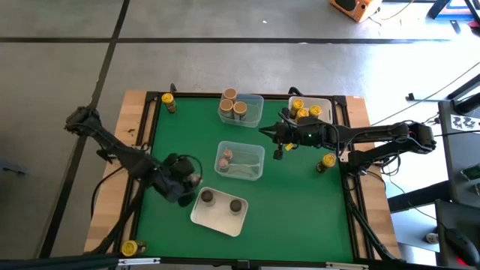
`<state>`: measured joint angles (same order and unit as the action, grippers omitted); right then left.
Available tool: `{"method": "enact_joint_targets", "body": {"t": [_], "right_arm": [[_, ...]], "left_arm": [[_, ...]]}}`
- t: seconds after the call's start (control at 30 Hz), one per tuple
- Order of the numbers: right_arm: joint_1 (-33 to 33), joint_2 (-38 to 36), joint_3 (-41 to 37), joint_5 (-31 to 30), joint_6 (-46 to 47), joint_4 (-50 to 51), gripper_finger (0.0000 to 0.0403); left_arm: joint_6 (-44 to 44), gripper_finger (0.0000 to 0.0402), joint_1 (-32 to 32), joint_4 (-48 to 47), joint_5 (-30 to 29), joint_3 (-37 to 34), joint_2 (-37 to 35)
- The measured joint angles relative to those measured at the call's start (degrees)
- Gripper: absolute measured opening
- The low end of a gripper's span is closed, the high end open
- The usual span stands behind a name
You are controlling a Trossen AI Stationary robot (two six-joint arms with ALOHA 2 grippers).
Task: Sort spices by type
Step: Put the light brown seasoning bottle into the bottom transparent bin
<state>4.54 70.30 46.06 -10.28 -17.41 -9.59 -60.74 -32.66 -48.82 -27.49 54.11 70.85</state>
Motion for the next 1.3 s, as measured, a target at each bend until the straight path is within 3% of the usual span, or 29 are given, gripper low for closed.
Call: {"method": "enact_joint_targets", "body": {"t": [0.3, 0.6, 0.87, 1.3], "right_arm": [[0.0, 0.0, 0.0, 0.0, 0.5, 0.5, 0.0021], [0.0, 0.0, 0.0, -0.7, 0.5, 0.7, 0.0021], [0.0, 0.0, 0.0, -0.7, 0.6, 0.7, 0.0021], [0.0, 0.0, 0.0, -0.7, 0.6, 0.7, 0.0021]], "left_arm": [[19.6, 0.0181, 11.5, 15.3, 1.8, 0.2, 1.1], [31.6, 0.0180, 18.5, 15.6, 3.6, 9.2, 10.7], [36.6, 0.0180, 24.2, 14.4, 5.6, 16.8, 22.0], [38.0, 0.0189, 27.4, 17.3, 10.1, 17.0, 34.3]]}}
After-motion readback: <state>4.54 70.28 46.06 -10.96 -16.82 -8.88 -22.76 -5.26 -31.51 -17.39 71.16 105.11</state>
